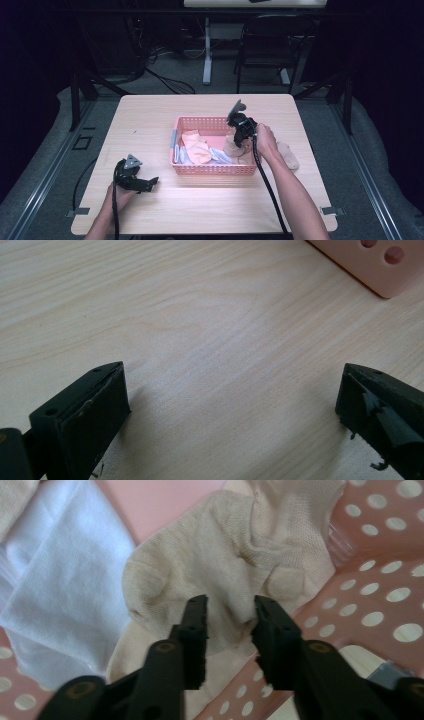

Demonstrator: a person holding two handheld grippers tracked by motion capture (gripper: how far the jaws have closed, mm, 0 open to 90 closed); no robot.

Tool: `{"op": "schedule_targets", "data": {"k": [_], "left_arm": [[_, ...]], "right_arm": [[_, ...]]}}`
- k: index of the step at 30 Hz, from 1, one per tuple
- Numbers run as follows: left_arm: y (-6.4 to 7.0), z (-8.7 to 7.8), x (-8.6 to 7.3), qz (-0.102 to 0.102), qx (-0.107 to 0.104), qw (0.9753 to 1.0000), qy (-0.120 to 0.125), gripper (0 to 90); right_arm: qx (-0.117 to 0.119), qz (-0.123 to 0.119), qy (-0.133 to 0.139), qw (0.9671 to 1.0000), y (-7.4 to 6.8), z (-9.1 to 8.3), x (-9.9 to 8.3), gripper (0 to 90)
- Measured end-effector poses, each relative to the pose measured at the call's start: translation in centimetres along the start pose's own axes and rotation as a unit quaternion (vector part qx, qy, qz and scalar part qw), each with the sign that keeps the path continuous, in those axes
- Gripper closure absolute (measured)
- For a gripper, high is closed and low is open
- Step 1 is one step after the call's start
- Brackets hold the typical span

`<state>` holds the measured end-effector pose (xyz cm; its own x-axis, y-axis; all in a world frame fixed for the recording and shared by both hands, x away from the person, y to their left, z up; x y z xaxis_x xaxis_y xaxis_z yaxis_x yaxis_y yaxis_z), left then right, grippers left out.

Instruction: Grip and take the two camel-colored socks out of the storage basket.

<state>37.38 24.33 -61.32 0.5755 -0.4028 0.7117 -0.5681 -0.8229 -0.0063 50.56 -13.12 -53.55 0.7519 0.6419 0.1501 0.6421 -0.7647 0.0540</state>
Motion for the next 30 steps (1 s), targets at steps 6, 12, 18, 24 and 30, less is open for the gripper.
{"op": "schedule_targets", "data": {"k": [6, 12, 18, 24, 30], "left_arm": [[0.0, 0.0, 0.0, 0.0, 0.0, 1.0, 0.0, 0.4], [0.0, 0.0, 0.0, -0.001, 0.0, 1.0, 0.0, 0.4], [0.0, 0.0, 0.0, -0.001, 0.0, 1.0, -0.001, 0.4], [0.0, 0.0, 0.0, 0.0, 0.0, 1.0, -0.001, 0.4], [0.0, 0.0, 0.0, 0.0, 0.0, 1.0, -0.001, 0.4]], "right_arm": [[-0.001, 0.0, -0.001, 1.0, 0.3, -0.3, -0.3, 82.7], [0.013, 0.004, 0.013, 0.9998, 0.5, -1.2, -0.7, 84.8], [0.031, 0.014, 0.037, 0.9987, 0.4, -3.0, -1.1, 84.9], [0.028, 0.001, 0.035, 0.999, 0.3, -4.8, -1.3, 85.0], [0.034, -0.004, 0.045, 0.9984, -0.1, -6.3, -1.4, 85.1]]}}
Point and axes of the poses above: each handheld gripper's, and its own axes: z roughly forward along the jaws, x roughly out of its top, y roughly to its right, the point moved 3 cm from there along z, roughly forward along the jaws
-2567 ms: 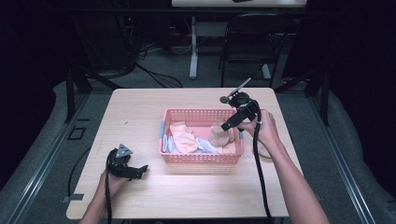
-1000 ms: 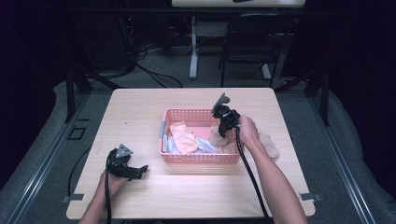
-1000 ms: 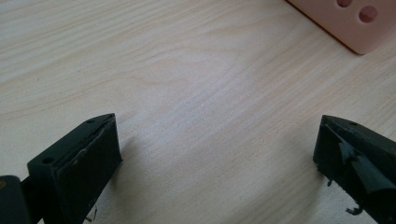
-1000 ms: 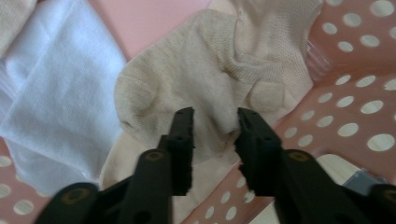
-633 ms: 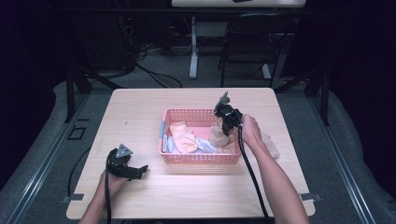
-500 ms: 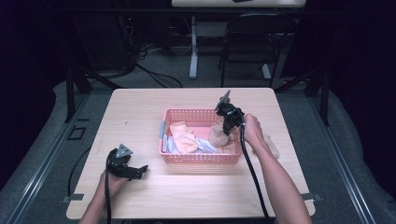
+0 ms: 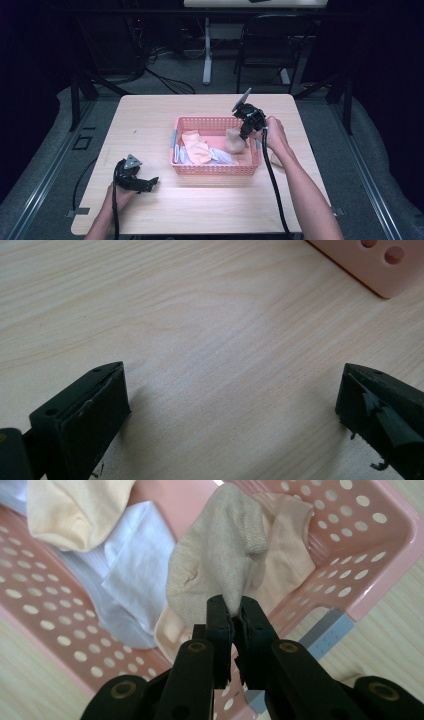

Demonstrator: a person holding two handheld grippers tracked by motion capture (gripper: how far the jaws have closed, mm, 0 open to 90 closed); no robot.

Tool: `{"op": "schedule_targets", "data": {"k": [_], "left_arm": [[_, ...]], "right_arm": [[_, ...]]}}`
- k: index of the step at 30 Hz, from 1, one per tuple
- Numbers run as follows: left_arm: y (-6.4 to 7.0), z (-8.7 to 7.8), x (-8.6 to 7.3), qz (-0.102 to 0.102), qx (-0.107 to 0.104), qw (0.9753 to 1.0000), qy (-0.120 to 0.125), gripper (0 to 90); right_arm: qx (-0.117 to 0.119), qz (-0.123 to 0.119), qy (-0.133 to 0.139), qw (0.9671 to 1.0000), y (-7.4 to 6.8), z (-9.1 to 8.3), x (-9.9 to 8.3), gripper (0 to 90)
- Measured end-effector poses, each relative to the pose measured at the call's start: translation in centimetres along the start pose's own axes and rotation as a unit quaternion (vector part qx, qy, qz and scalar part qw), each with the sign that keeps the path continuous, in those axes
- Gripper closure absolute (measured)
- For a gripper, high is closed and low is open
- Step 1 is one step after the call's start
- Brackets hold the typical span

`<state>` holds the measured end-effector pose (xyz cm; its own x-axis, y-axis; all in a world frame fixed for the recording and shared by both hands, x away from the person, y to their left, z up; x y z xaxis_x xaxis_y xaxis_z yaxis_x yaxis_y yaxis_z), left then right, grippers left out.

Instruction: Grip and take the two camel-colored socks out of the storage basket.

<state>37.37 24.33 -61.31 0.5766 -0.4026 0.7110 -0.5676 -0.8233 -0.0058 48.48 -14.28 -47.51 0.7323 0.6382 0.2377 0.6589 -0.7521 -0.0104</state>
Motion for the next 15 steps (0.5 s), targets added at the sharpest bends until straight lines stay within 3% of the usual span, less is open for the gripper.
{"op": "schedule_targets", "data": {"k": [6, 15], "left_arm": [[0.0, 0.0, 0.0, 0.0, 0.0, 1.0, 0.0, 0.4], [0.0, 0.0, 0.0, 0.001, 0.0, 1.0, 0.0, 0.4]], "right_arm": [[-0.007, -0.016, -0.016, 0.9997, -0.8, -1.0, -0.1, 85.1], [-0.001, -0.026, -0.009, 0.9996, -1.4, -2.7, 0.0, 85.0]]}}
Point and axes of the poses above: each handheld gripper's, and its own axes: z roughly forward along the jaws, x roughly out of its top, y roughly to its right, the point moved 3 cm from there along z, roughly forward along the jaws
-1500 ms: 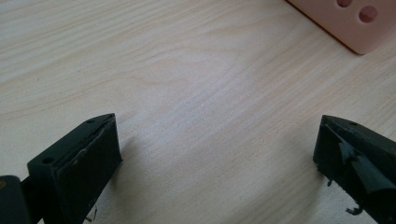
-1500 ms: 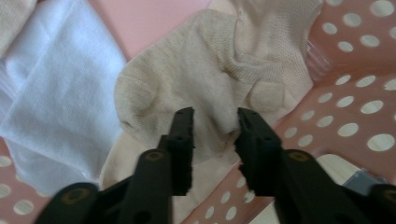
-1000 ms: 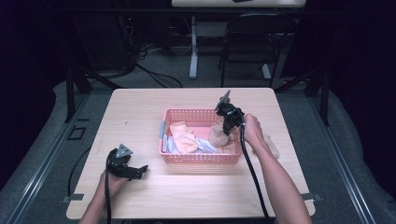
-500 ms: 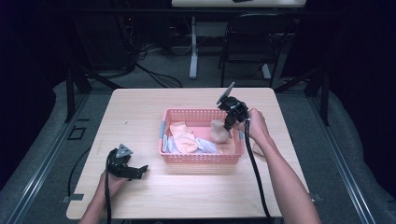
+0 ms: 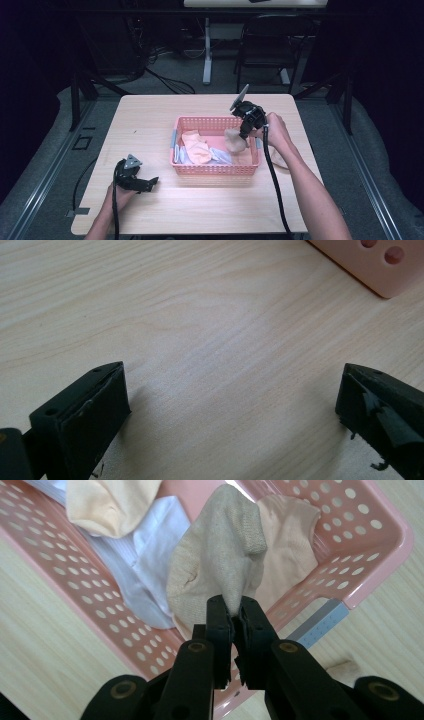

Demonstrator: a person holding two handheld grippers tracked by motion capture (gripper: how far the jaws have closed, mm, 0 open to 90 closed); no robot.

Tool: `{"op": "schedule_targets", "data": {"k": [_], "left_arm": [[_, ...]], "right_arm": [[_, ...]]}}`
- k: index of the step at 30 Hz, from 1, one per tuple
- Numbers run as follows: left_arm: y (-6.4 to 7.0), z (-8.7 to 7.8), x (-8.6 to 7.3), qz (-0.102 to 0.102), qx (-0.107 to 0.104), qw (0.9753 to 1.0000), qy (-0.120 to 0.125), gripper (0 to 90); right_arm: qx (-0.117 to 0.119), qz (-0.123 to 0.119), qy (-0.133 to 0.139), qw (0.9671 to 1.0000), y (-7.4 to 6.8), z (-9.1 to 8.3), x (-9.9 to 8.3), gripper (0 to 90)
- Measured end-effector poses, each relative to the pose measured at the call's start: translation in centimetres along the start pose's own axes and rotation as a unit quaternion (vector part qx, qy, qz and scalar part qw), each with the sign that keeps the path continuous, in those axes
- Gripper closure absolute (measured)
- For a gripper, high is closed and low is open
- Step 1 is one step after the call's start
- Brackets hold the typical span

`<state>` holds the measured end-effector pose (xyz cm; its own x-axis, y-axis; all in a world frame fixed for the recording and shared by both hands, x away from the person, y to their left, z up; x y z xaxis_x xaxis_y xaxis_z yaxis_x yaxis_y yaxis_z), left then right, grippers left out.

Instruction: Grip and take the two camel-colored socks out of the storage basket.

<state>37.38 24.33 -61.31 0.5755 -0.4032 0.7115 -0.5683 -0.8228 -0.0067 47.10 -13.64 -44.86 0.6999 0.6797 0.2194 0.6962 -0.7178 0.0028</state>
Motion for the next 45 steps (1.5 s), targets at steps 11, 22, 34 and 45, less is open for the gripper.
{"op": "schedule_targets", "data": {"k": [11, 22, 34, 45], "left_arm": [[0.1, -0.1, -0.1, -0.001, 0.001, 1.0, 0.001, 0.4], [0.2, -0.2, -0.2, -0.002, 0.0, 1.0, 0.002, 0.4], [0.2, -0.2, -0.2, -0.003, 0.0, 1.0, 0.001, 0.4], [0.2, -0.2, -0.2, -0.003, 0.001, 1.0, 0.001, 0.4]], "right_arm": [[0.007, -0.004, 0.011, 0.9999, -0.4, -2.3, -0.3, 85.0], [0.011, 0.004, 0.023, 0.9997, 0.1, -4.4, -1.1, 85.1], [-0.01, 0.014, 0.025, 0.9995, 1.1, -7.4, -3.2, 85.1], [-0.032, 0.048, 0.031, 0.9979, 3.5, -9.1, -6.2, 85.1]]}}
Point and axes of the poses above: each handheld gripper's, and its own axes: z roughly forward along the jaws, x roughly out of its top, y roughly to its right, the point moved 3 cm from there along z, roughly forward along the jaws
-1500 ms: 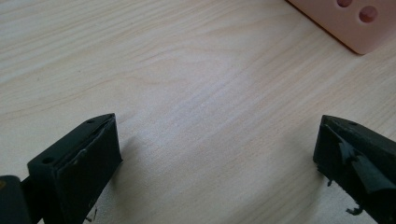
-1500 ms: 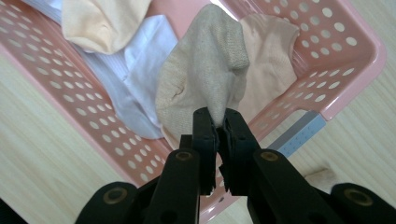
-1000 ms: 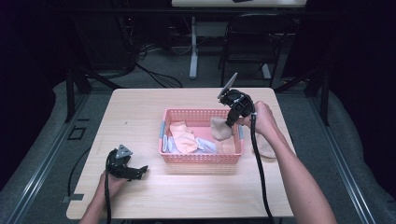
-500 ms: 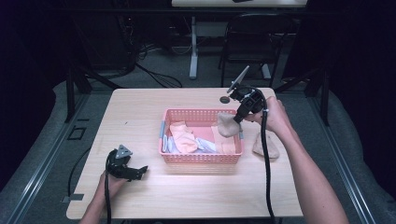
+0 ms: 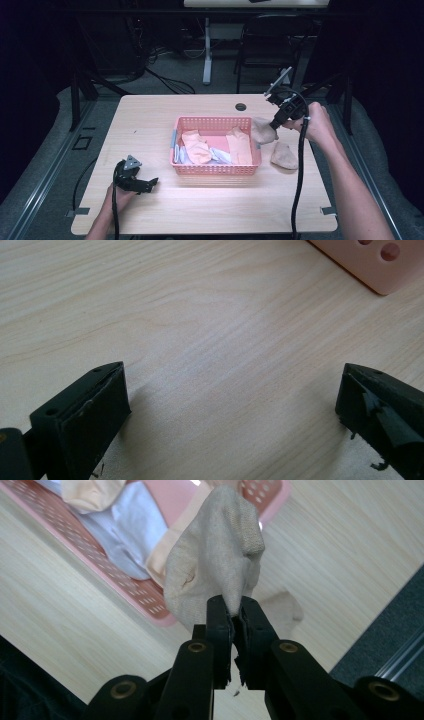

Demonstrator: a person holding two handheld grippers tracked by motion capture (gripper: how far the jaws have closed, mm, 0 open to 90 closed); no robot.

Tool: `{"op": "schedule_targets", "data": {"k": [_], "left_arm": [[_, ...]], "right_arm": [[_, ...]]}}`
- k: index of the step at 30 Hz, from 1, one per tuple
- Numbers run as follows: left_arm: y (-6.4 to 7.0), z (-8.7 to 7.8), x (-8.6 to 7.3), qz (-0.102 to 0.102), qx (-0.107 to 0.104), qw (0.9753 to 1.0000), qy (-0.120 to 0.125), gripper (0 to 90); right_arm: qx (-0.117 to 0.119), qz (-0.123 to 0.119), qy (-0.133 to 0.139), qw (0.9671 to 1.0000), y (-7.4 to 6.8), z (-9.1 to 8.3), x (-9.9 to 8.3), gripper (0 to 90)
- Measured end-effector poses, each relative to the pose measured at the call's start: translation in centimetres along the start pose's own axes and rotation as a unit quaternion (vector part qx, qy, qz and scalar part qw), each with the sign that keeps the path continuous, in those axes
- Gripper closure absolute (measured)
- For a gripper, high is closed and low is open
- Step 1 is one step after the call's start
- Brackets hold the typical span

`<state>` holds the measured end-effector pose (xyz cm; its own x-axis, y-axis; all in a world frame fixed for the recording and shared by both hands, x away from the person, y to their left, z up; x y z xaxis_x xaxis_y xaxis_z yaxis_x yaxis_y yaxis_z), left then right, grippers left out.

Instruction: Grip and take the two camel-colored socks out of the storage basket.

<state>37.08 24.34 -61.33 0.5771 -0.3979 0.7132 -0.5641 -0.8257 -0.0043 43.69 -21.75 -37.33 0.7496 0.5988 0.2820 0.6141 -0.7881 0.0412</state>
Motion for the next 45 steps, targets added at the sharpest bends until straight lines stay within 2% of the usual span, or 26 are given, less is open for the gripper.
{"op": "schedule_targets", "data": {"k": [1, 3, 5, 6, 7, 8, 10, 18, 20, 21, 22, 23, 26, 28, 29, 30, 31, 32, 34, 35, 38, 39, 45], "left_arm": [[0.0, 0.0, 0.0, 0.0, 0.0, 1.0, 0.0, 0.4], [0.0, 0.0, 0.0, 0.0, 0.0, 1.0, 0.0, 0.4], [0.0, 0.0, 0.0, 0.0, 0.0, 1.0, 0.0, 0.4], [0.0, 0.0, 0.0, 0.0, 0.0, 1.0, 0.0, 0.4], [0.0, 0.0, 0.0, 0.0, 0.0, 1.0, 0.0, 0.4], [0.0, 0.0, 0.0, 0.0, 0.0, 1.0, 0.0, 0.4], [0.0, 0.0, 0.0, -0.001, 0.0, 1.0, 0.001, 0.4], [0.0, 0.0, 0.0, 0.0, 0.0, 1.0, 0.0, 0.4], [0.0, 0.0, 0.0, 0.0, 0.0, 1.0, 0.0, 0.4], [0.0, 0.0, 0.0, 0.0, 0.0, 1.0, 0.0, 0.4], [0.0, 0.0, 0.0, 0.0, 0.0, 1.0, 0.0, 0.4], [0.0, 0.0, 0.0, 0.0, 0.0, 1.0, 0.0, 0.4], [0.0, 0.0, 0.0, 0.0, 0.0, 1.0, 0.0, 0.4], [0.0, 0.0, 0.0, 0.0, 0.0, 1.0, 0.0, 0.4], [0.0, 0.0, 0.0, 0.0, 0.0, 1.0, 0.0, 0.4], [0.0, 0.0, 0.0, 0.0, 0.0, 1.0, 0.0, 0.4], [0.0, 0.0, 0.0, 0.0, 0.0, 1.0, 0.0, 0.4], [0.0, 0.0, 0.0, 0.0, 0.0, 1.0, 0.0, 0.4], [0.0, 0.0, 0.0, 0.0, 0.0, 1.0, 0.0, 0.4], [0.0, 0.0, 0.0, 0.0, 0.0, 1.0, 0.0, 0.4], [0.0, 0.0, 0.0, 0.0, 0.0, 1.0, 0.0, 0.4], [0.0, 0.0, 0.0, 0.0, 0.0, 1.0, 0.0, 0.4], [0.0, 0.0, 0.0, 0.0, 0.0, 1.0, 0.0, 0.4]], "right_arm": [[0.0, 0.0, 0.0, 1.0, 0.0, 0.0, 0.0, 85.1], [-0.009, 0.017, 0.002, 0.9998, 1.1, 0.0, -0.9, 85.1], [-0.012, 0.021, 0.0, 0.9997, 1.5, 0.1, -1.3, 85.1], [-0.014, 0.034, 0.002, 0.9993, 2.1, 0.4, -1.9, 85.1], [-0.014, 0.034, 0.002, 0.9993, 2.1, 0.4, -1.9, 85.1], [-0.017, 0.043, 0.012, 0.9989, 2.7, 0.7, -2.7, 85.2], [-0.016, 0.052, 0.012, 0.9985, 3.3, 1.2, -3.4, 85.1], [-0.016, 0.096, 0.012, 0.9951, 4.9, 5.4, -6.1, 85.1], [-0.018, 0.098, 0.017, 0.9949, 5.1, 6.4, -6.5, 85.1], [-0.018, 0.098, 0.017, 0.9949, 5.1, 6.4, -6.5, 85.1], [-0.016, 0.098, 0.011, 0.995, 5.1, 7.7, -6.9, 85.1], [-0.014, 0.098, 0.004, 0.995, 5.1, 8.3, -7.1, 85.1], [-0.015, 0.107, 0.002, 0.9941, 5.2, 9.7, -7.6, 85.1], [-0.009, 0.123, 0.006, 0.9923, 5.3, 10.7, -8.0, 85.0], [-0.014, 0.129, 0.009, 0.9915, 5.4, 11.0, -8.2, 85.0], [-0.012, 0.134, 0.008, 0.9909, 5.6, 11.4, -8.4, 84.8], [-0.004, 0.131, -0.005, 0.9914, 5.9, 11.7, -8.7, 84.0], [-0.004, 0.139, -0.005, 0.9902, 6.1, 12.0, -8.9, 81.4], [0.016, 0.152, -0.002, 0.9882, 6.5, 12.4, -9.4, 74.6], [0.02, 0.165, 0.014, 0.9861, 6.6, 12.4, -9.6, 69.9], [0.022, 0.173, 0.02, 0.9845, 7.0, 11.9, -10.1, 59.5], [0.022, 0.173, 0.02, 0.9845, 7.0, 11.9, -10.1, 59.5], [0.007, 0.17, 0.05, 0.9842, 6.1, 10.5, -12.0, 29.5]]}}
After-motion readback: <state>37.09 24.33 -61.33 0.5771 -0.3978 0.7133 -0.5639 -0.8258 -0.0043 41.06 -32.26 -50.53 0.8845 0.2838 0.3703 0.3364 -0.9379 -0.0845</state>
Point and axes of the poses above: each handheld gripper's, and its own axes: z roughly forward along the jaws, x roughly out of its top, y roughly to its right, the point moved 3 cm from there along z, roughly forward along the jaws
